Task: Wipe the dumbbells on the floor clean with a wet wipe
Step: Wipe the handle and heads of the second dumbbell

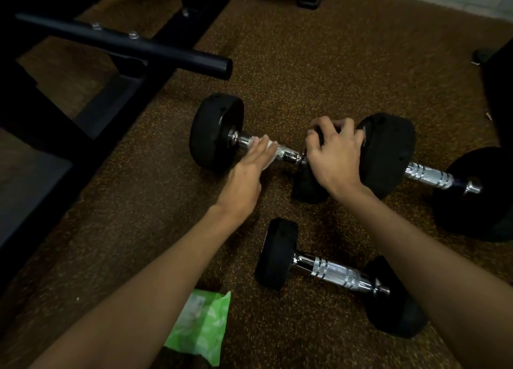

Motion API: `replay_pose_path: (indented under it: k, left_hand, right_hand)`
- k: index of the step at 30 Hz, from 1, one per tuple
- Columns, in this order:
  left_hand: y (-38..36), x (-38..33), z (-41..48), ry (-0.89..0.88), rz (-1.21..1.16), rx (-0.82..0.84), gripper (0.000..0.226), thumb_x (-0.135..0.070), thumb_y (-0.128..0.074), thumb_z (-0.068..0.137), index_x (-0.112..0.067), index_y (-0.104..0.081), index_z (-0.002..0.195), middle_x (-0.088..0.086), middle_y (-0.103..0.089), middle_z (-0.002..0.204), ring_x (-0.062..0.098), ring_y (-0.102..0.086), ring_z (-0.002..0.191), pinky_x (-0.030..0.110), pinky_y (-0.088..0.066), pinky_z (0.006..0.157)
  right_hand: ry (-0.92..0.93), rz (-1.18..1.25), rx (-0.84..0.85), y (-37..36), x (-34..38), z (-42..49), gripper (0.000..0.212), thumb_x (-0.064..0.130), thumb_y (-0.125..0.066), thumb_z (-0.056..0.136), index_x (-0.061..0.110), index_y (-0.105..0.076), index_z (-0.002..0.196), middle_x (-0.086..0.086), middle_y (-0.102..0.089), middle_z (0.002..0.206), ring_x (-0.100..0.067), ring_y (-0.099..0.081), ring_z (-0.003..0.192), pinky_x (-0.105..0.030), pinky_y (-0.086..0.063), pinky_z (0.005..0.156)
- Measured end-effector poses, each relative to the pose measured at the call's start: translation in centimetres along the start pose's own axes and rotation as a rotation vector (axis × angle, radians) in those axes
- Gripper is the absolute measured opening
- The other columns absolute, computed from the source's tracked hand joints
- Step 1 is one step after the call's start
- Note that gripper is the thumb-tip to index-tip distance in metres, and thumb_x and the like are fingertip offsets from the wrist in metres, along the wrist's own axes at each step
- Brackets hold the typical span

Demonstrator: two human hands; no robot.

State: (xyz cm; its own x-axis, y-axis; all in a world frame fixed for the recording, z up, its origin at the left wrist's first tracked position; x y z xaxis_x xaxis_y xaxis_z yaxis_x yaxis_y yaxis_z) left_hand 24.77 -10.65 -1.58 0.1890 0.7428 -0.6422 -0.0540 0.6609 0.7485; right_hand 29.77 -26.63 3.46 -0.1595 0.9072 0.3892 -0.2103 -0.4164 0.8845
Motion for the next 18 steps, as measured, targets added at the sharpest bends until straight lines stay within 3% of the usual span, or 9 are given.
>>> replay_pose_path:
  k: [4,7,9,11,13,15,18]
  left_hand:
    - [0.3,0.3,-0.7,-0.043,0.02,-0.014,0.082,0.027,-0.043,0.078,-0.016,-0.032,0.146,0.006,-0.025,0.155,0.013,-0.017,0.145,0.024,-0.012,0.118]
    - [1.0,0.0,-1.0,-0.027,-0.036,-0.068,0.063,0.023,-0.046,0.078,-0.009,-0.054,0.131,0.009,-0.05,0.14,0.017,-0.044,0.134,0.024,-0.029,0.114]
    - [1.9,-0.3,-1.0,0.044,-0.132,-0.175,0.043,0.017,-0.048,0.08,-0.006,-0.067,0.111,0.008,-0.065,0.118,0.013,-0.061,0.106,0.012,-0.041,0.099]
    - [2.9,-0.8,0.2,0.134,-0.196,-0.284,0.033,0.011,-0.048,0.083,-0.007,-0.07,0.099,0.005,-0.068,0.103,0.002,-0.058,0.078,-0.001,-0.04,0.076]
    - [3.6,-1.3,2.4,0.172,-0.171,-0.309,0.027,0.001,-0.048,0.088,-0.009,-0.069,0.102,0.003,-0.064,0.097,0.001,-0.051,0.069,0.002,-0.036,0.064]
    - [3.2,-1.7,4.6,0.134,-0.061,-0.168,0.023,-0.012,-0.048,0.092,-0.011,-0.066,0.107,0.006,-0.062,0.1,0.012,-0.057,0.082,0.011,-0.037,0.073]
    - [1.4,-1.8,6.2,0.084,0.309,0.16,0.028,-0.026,-0.041,0.097,-0.01,-0.059,0.11,0.013,-0.062,0.112,0.03,-0.057,0.106,0.041,-0.037,0.1]
  right_hand:
    - [0.009,-0.008,-0.006,-0.2,-0.1,-0.1,0.033,0.032,-0.041,0.097,0.017,-0.058,0.12,-0.015,-0.05,0.122,-0.029,-0.041,0.122,-0.035,-0.011,0.098]
    - [0.009,-0.014,-0.003,-0.1,0.0,-0.1,0.033,0.032,-0.041,0.097,0.017,-0.058,0.121,-0.016,-0.049,0.123,-0.03,-0.04,0.121,-0.036,-0.011,0.1]
    - [0.006,-0.004,-0.005,-0.1,0.0,-0.1,0.032,0.032,-0.042,0.097,0.016,-0.059,0.12,-0.016,-0.048,0.122,-0.03,-0.04,0.12,-0.037,-0.015,0.101]
    - [0.01,-0.001,-0.015,-0.2,-0.1,-0.2,0.032,0.033,-0.042,0.097,0.017,-0.059,0.118,-0.015,-0.049,0.12,-0.031,-0.041,0.119,-0.038,-0.018,0.1]
    - [0.016,-0.008,-0.018,-0.5,-0.4,-0.1,0.032,0.034,-0.041,0.096,0.018,-0.059,0.117,-0.015,-0.049,0.12,-0.031,-0.041,0.118,-0.037,-0.018,0.098]
    - [0.013,-0.023,-0.011,-0.8,-0.6,0.0,0.035,0.037,-0.038,0.095,0.02,-0.059,0.116,-0.013,-0.05,0.12,-0.03,-0.042,0.117,-0.035,-0.016,0.097]
    - [0.019,-0.05,-0.01,-1.0,-0.7,0.0,0.043,0.042,-0.031,0.092,0.021,-0.059,0.116,-0.012,-0.053,0.12,-0.029,-0.043,0.117,-0.036,-0.017,0.096]
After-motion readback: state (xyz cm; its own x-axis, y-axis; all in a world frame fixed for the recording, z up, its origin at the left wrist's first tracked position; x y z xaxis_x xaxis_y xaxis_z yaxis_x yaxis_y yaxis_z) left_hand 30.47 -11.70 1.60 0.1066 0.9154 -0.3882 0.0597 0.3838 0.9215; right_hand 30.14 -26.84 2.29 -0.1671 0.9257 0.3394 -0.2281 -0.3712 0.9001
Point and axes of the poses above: each hand's wrist, its own z-axis towards the middle knuckle, its own y-axis out of the back of the hand, x = y × z, the point moved 2 cm from there along z, towards the middle knuckle
